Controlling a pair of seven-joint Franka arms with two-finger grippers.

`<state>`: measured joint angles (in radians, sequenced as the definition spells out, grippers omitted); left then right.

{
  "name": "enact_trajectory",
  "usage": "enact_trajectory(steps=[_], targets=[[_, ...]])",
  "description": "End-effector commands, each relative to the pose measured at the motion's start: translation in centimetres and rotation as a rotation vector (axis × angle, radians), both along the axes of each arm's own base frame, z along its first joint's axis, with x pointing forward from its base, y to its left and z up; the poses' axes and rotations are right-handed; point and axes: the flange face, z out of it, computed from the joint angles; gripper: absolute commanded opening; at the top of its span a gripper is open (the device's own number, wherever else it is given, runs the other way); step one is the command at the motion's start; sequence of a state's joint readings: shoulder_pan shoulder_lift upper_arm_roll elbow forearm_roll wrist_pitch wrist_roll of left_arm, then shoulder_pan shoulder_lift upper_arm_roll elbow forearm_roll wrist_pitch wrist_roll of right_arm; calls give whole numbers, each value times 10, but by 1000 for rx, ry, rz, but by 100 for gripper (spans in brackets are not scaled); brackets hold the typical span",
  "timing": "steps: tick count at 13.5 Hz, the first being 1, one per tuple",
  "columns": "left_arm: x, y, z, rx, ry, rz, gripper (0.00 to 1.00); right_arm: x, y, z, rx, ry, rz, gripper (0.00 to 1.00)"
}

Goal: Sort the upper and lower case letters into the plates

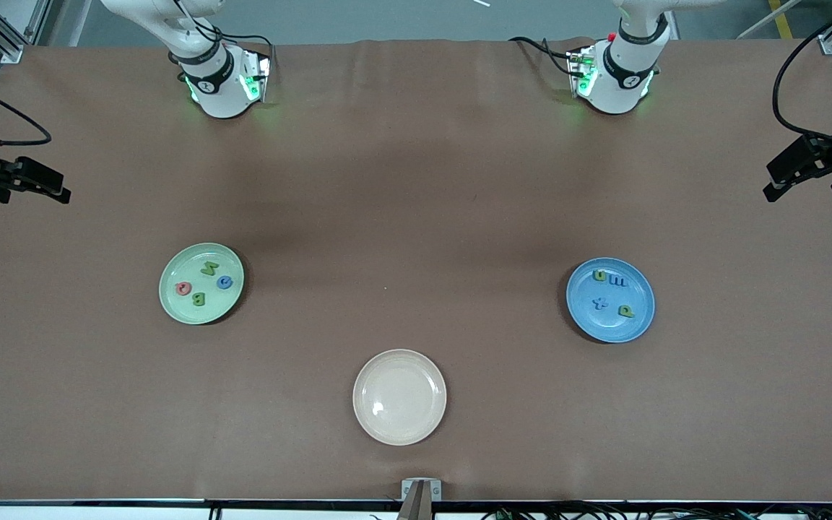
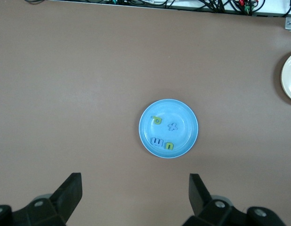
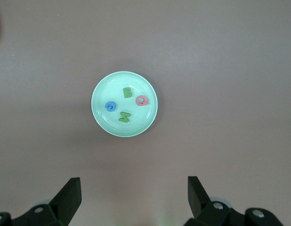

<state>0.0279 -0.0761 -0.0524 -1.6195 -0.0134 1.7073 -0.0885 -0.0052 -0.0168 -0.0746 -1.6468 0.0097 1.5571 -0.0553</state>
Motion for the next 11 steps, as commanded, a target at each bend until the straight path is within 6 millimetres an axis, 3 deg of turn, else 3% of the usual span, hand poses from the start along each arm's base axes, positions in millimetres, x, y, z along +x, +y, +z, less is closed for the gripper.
enact_trajectory(steps=[1, 2, 5, 11], targets=[[6, 2, 4, -18, 6, -16, 100, -13, 2, 4, 19, -3, -12, 100], [9, 2, 10, -19, -8, -18, 100, -16, 1, 6, 22, -5, -13, 100], [19, 0, 0, -20, 41, -25, 100, -18, 0, 10, 25, -6, -13, 100], [8, -4, -15, -21, 136, -36, 100, -23, 2, 20, 14, -25, -3, 100]])
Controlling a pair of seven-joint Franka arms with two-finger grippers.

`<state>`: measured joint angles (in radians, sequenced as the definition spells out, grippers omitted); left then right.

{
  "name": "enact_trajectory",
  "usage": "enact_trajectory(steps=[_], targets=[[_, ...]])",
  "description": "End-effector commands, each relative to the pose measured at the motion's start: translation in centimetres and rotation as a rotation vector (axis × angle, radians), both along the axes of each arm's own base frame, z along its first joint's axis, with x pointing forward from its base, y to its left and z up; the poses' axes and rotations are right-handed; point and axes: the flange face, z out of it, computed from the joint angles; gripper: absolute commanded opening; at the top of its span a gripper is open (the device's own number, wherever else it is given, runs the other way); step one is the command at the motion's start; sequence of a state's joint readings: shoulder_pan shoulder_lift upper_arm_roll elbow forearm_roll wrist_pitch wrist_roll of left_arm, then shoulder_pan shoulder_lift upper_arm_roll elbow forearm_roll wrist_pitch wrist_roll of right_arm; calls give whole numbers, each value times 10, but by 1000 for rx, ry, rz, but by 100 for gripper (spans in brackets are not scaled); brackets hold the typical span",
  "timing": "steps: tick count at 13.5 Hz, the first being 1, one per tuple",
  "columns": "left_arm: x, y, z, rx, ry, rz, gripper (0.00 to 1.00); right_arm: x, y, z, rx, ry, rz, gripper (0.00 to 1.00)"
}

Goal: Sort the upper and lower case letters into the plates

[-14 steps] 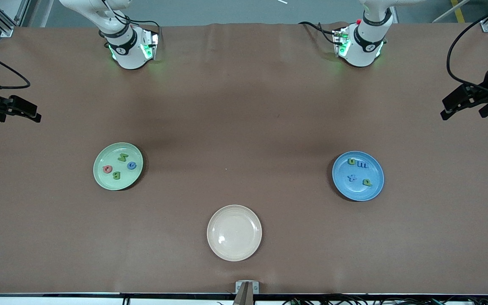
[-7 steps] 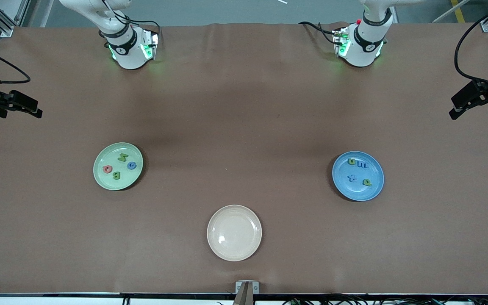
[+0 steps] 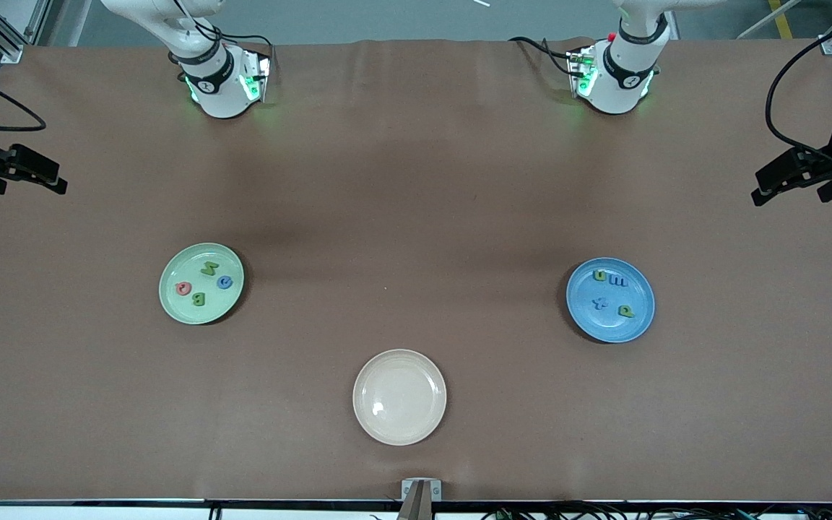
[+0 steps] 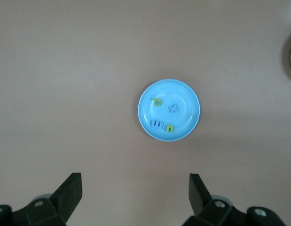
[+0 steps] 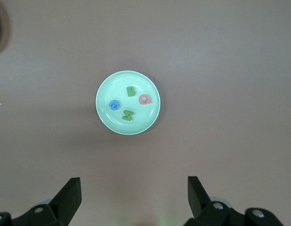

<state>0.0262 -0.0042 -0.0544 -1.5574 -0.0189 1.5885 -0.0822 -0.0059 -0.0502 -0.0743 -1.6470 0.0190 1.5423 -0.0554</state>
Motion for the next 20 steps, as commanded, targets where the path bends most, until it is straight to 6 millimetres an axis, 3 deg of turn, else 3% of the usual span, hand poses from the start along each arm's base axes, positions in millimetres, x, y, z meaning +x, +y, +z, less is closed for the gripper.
enact_trajectory(steps=[1, 7, 20], targets=[[-5, -2, 10, -18, 1, -25, 100, -14, 2, 6, 0, -13, 0, 100], [-8, -7, 15, -15, -6, -34, 100, -26, 1, 20, 1, -22, -2, 100], [-8, -8, 13, -11, 0, -37, 100, -21, 9, 13, -39, -23, 24, 100]])
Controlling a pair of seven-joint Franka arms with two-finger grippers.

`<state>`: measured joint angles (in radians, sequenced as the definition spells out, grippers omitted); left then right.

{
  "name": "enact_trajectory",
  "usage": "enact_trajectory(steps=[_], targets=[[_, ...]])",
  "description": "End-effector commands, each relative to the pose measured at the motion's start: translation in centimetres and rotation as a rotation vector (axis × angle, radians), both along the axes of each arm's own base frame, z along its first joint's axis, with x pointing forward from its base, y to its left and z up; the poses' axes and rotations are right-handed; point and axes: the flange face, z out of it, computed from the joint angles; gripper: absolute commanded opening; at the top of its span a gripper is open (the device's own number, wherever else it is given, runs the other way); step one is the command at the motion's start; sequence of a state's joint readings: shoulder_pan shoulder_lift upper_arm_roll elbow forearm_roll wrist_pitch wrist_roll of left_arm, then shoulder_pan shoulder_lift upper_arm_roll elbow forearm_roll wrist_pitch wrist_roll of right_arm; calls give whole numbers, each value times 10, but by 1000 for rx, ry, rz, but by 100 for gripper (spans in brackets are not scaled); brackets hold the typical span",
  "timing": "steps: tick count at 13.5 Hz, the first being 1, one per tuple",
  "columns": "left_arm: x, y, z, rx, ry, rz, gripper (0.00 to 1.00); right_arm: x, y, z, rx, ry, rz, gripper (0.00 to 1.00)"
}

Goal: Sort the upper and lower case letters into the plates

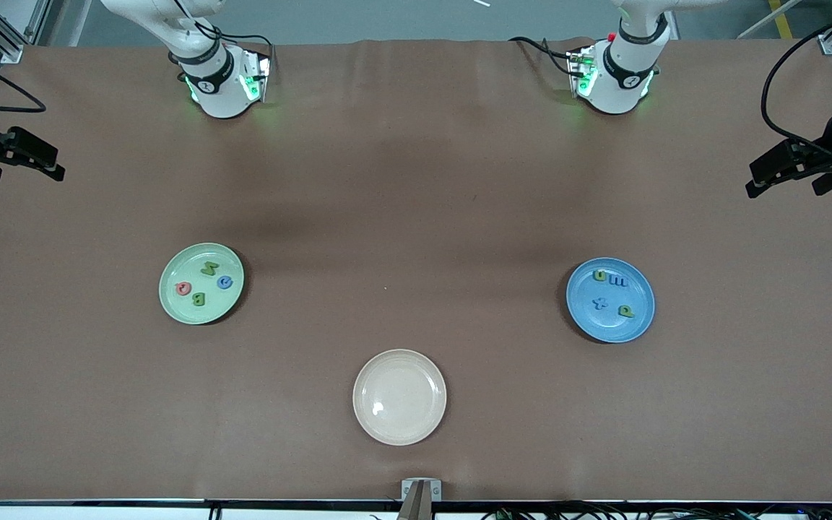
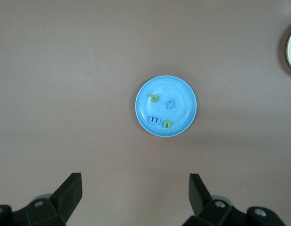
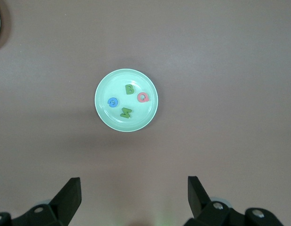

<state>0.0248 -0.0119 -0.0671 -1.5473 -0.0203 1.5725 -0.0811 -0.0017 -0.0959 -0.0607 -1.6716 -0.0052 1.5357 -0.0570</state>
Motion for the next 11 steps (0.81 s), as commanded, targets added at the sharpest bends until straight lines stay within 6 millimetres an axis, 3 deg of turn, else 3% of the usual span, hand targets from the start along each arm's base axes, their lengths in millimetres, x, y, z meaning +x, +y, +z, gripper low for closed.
enact_trajectory(steps=[1, 11], targets=[[-4, 0, 5, -10, 2, -23, 100, -7, 1, 1, -14, -10, 3, 100], [-4, 0, 5, -10, 3, -23, 100, -8, 1, 0, 0, -3, -5, 100]])
